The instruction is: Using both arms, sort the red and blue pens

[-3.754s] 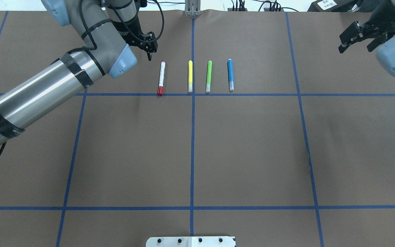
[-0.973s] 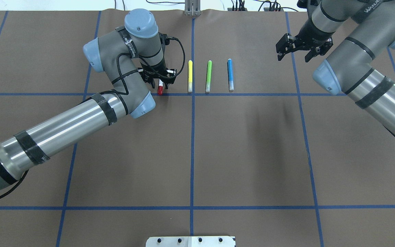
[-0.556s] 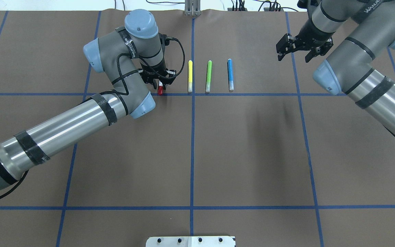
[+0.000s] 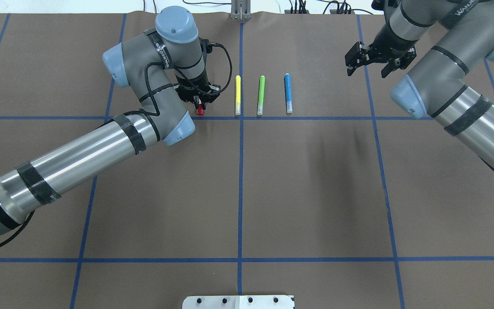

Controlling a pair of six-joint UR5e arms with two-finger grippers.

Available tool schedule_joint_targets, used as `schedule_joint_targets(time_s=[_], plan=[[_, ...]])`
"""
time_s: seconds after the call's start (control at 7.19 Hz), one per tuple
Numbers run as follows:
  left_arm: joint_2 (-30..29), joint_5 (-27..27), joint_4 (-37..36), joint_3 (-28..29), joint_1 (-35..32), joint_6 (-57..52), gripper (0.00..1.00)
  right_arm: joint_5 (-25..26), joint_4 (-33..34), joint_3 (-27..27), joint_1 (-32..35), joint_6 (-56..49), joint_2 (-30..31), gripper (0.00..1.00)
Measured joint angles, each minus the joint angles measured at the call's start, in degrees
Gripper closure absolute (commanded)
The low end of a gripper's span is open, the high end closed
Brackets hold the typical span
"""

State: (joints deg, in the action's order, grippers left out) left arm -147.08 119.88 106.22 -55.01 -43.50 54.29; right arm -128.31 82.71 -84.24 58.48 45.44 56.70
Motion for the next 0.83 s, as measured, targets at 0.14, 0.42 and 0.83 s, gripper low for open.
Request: schedule_joint_targets(time_s=[0.14,0.42,0.83], plan=[[-0.01,0.22,-2.59,-1.82,-0.84,-0.13,1.00,-0.01,0.00,-0.03,0.03,0.02,-0.06,0.01],[0.08,1.84,-7.40,-4.85,-3.22,-0.58,1.00,0.06,-0.11,-0.03,-0.08,1.46,-0.56,0.01],[0.43,3.45,-11.51,-7.70,-6.17,-1.00,1.00,3.79,0.06,1.23,-2.83,4.43,-3.58,0.01]])
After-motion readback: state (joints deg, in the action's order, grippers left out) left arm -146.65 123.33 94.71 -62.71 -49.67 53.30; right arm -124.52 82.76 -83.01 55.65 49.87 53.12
